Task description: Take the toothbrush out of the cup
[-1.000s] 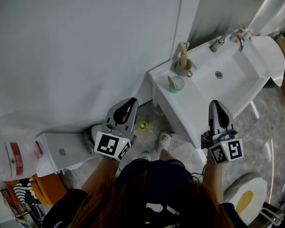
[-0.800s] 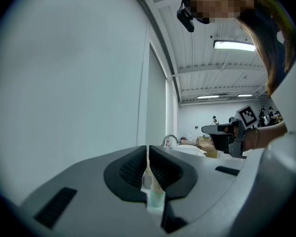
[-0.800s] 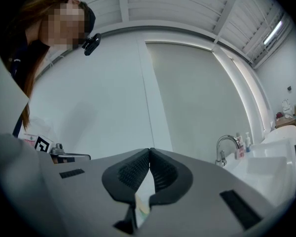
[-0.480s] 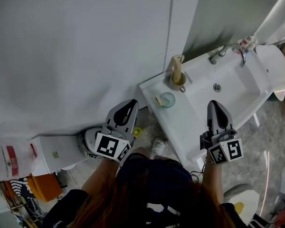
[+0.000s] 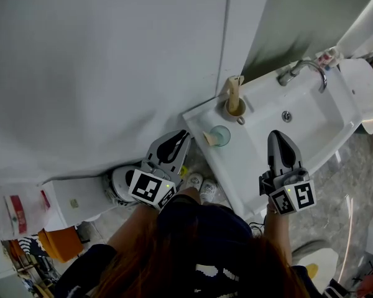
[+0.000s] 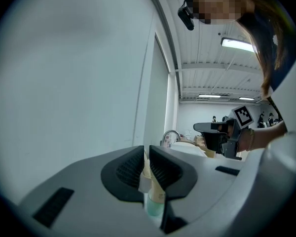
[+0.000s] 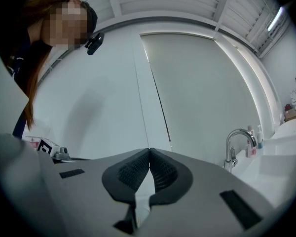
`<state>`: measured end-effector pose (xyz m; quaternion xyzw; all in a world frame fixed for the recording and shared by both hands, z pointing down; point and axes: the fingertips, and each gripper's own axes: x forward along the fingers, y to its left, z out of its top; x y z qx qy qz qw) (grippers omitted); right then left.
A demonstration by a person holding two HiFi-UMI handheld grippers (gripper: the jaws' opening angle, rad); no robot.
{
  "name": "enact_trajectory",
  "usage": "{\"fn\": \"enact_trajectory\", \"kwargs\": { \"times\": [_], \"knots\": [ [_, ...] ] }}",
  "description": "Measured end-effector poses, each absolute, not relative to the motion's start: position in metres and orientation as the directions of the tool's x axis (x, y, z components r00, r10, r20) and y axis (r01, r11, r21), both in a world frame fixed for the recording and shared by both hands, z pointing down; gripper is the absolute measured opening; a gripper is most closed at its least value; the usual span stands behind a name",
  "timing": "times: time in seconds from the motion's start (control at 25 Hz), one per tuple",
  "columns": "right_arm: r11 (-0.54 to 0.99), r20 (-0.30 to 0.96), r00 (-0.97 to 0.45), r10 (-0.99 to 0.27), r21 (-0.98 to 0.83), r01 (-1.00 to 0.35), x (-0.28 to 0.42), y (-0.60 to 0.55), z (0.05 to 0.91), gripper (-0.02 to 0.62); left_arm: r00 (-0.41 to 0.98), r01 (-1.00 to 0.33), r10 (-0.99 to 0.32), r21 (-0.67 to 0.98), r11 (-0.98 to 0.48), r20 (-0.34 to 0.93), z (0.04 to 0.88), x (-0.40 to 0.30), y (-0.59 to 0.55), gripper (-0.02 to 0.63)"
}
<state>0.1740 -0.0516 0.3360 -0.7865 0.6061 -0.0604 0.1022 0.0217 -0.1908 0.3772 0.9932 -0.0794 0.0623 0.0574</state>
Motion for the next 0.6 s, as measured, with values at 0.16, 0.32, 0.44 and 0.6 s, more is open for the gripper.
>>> {"fn": "enact_trajectory", "kwargs": {
  "times": [0.16,0.32,0.44,0.6],
  "knots": [
    [-0.244,-0.017,0.255,-0.967,-0.241,-0.939,0.172,-0.060,0.338,0.015,0.983,-0.116,-0.093,0.137,-0.984,0.160,0.388,0.031,-0.186,0.033],
    [-0.244,0.003,0.251,-0.968,-0.247,-0.938,0.167,-0.066,0.344,0.015,0.977,-0.057,-0.027,0.134,-0.989,0.212,0.402,0.037,-0.177,0.101],
    [-0.240,0.011,0.245,-0.970,-0.250,-0.938,0.163,-0.070,0.347,0.015,0.969,-0.014,0.028,0.166,-0.986,0.246,0.415,0.042,-0.173,0.177],
    [-0.231,0.016,0.234,-0.972,-0.247,-0.941,0.162,-0.074,0.351,0.015,0.955,0.006,0.059,0.177,-0.984,0.291,0.440,0.049,-0.171,0.228]
  ]
}}
